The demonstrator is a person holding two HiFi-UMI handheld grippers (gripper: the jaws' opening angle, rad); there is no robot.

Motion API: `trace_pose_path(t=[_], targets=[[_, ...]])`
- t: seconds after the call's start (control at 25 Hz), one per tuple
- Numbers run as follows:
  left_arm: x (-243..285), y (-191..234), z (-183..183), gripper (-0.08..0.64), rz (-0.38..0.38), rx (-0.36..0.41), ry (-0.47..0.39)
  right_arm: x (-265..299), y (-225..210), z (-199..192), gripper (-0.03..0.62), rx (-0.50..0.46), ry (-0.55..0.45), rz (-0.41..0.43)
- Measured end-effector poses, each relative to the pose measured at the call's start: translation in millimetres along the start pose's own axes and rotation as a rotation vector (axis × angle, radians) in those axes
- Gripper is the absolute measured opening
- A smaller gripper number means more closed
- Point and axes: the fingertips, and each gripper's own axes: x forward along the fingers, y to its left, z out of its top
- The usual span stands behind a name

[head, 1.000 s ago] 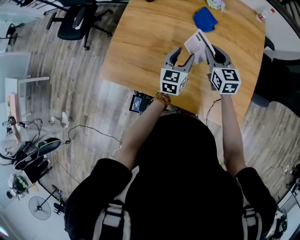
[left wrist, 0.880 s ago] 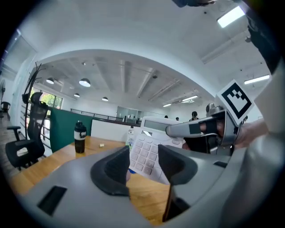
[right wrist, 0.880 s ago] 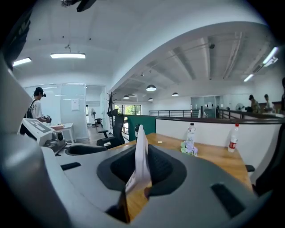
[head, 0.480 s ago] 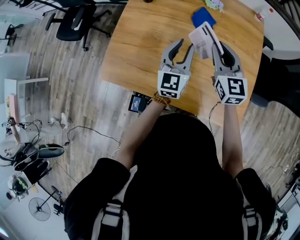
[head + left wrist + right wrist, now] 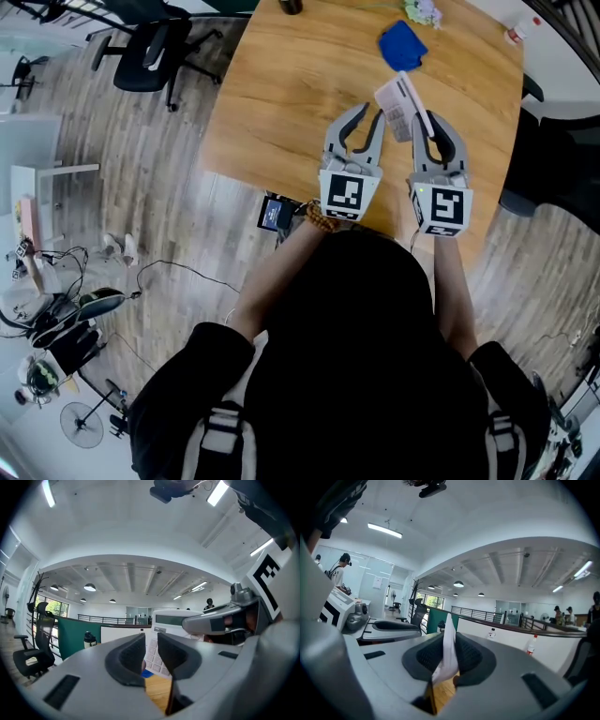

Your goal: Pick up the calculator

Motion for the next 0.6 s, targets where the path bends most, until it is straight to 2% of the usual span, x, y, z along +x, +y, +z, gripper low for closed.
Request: trace_pose_path(t=[0.24, 0.6], targets=[[-1, -20, -8, 0.091, -0.049, -0.013, 0.025, -6, 6, -9, 0.074, 0.012, -0.028, -0.025], [-1, -21, -19, 0.083, -0.057, -0.042, 0.056, -14, 12, -30, 0.074, 0.051, -0.046, -0.037]])
